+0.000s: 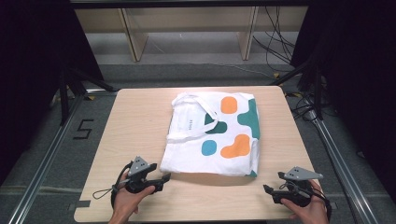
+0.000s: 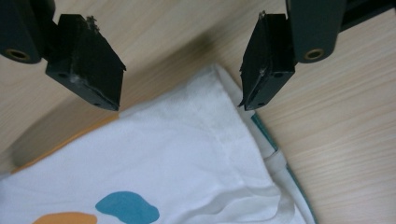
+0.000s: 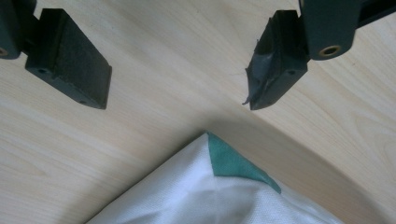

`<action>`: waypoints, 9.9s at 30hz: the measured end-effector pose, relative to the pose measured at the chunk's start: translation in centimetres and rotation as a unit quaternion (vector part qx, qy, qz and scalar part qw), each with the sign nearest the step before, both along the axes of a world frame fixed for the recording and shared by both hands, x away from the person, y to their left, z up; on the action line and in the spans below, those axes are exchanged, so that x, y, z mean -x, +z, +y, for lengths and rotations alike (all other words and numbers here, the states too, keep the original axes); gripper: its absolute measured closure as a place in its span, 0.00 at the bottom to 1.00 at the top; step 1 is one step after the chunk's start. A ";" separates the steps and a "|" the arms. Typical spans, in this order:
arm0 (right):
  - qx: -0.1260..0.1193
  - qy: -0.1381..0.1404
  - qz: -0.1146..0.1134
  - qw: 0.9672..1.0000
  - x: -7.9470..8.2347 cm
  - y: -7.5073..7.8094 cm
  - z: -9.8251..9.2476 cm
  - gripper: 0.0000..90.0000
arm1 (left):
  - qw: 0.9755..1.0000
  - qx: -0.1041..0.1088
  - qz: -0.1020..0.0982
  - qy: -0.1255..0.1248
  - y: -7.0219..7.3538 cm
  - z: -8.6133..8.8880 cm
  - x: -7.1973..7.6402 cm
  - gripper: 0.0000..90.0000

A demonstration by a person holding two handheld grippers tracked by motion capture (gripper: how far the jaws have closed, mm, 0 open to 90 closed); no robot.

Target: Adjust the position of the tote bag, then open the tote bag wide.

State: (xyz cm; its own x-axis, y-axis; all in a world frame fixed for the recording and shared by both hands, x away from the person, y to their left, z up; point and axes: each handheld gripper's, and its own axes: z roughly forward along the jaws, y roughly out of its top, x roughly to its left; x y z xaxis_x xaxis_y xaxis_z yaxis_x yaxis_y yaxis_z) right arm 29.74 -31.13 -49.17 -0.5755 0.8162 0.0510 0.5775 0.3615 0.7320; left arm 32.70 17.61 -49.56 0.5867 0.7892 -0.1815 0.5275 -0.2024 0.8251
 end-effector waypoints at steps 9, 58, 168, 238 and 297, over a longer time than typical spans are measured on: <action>0.001 0.012 0.003 1.000 -0.2 -0.1 0.1 0.26 | 0.999 0.006 0.035 0.009 -0.6 0.4 -2.0 0.32; 0.119 0.052 -0.060 0.990 -10.4 0.2 1.6 0.92 | 0.978 -0.002 0.027 -0.205 -1.0 -13.2 3.2 0.83; 0.181 0.125 -0.070 0.973 -2.4 1.3 3.6 0.94 | 0.969 -0.212 -0.101 -0.073 0.3 -1.2 2.3 0.92; 0.075 0.058 -0.276 0.956 -4.4 17.7 2.0 0.98 | 0.964 -0.033 -0.263 -0.023 14.4 -0.8 1.8 0.96; 0.054 0.035 -0.260 0.964 -10.6 20.8 2.4 0.98 | 0.970 0.144 -0.195 -0.013 15.8 0.8 -7.1 0.96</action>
State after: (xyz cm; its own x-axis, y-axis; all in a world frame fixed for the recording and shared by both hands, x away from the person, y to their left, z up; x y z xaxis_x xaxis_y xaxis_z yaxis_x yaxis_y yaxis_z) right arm 40.38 -28.76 -28.38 -0.5542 0.7591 -0.3415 0.1152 0.4763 0.8717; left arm 39.81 18.41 -33.74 0.6735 0.7234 -0.1519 0.1611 0.0568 0.9853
